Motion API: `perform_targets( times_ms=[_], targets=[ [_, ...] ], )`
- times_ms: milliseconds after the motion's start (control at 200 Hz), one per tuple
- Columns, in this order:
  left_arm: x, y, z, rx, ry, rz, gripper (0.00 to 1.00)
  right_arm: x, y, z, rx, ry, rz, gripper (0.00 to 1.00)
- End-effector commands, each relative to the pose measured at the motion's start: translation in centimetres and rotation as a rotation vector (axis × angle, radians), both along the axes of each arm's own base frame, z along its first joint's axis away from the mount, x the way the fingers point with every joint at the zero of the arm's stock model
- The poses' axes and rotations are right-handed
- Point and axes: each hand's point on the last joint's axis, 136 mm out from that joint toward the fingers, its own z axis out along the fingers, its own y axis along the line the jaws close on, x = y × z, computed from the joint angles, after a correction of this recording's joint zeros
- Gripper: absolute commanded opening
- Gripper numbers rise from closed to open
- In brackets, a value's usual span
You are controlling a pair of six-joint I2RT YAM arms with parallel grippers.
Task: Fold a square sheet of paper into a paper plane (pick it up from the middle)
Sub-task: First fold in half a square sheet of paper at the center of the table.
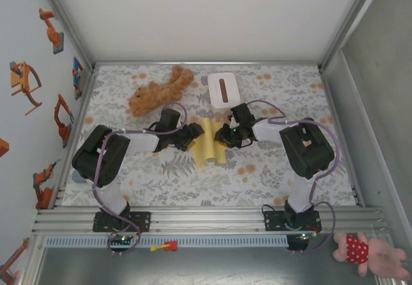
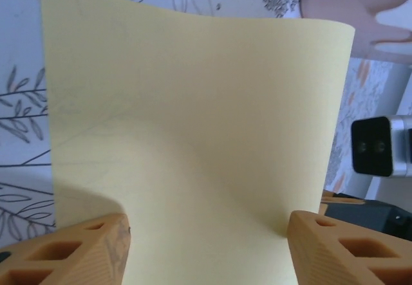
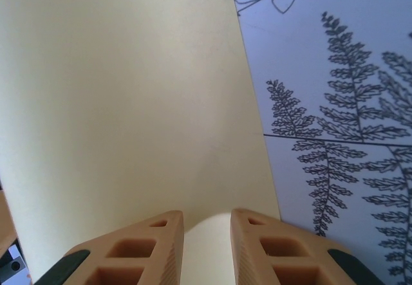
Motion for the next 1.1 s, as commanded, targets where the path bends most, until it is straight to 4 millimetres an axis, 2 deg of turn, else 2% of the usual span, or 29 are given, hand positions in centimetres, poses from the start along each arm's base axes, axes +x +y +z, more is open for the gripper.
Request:
perform_targets(
  times_ms=[0,110,371,601,696,871,992,1097],
  targets=[
    [0.3,-0.5,1.5,-0.049,-0.047,-0.013,0.72,-1.1,-0.2,-1.7,-0.019,0.059,0.003,0.26],
    [0.2,-0.6,1.4,-0.038,-0.036,-0.022,0.75,-1.2,0.5,-1.3,0.011,0.055,0.023,0.26],
    [-0.3,-0.4,0.6,0.017,0.006,-0.041,0.76,-1.7,2.8,-0.3,0.057,0.042,0.093,0.26],
    [-0.6,-0.4,0.0,0.053,0.032,-0.065,0.76,-1.8,3.0,-0.2,0.064,0.042,0.100,0.26],
    [-0.7,-0.3,-0.2,0.073,0.041,-0.073,0.70,-1.8,3.0,0.0,0.067,0.033,0.100,0.26],
    [-0.5,-0.2,0.5,0.095,0.017,-0.094,0.53,-1.3,2.8,1.8,0.070,-0.037,0.104,0.26],
    [-0.2,-0.1,1.8,0.104,-0.029,-0.112,0.40,-0.5,1.7,3.3,0.066,-0.098,0.068,0.27],
    [0.2,0.0,3.8,0.089,-0.087,-0.124,0.32,0.5,0.1,5.2,0.079,-0.173,0.018,0.29]
  ],
)
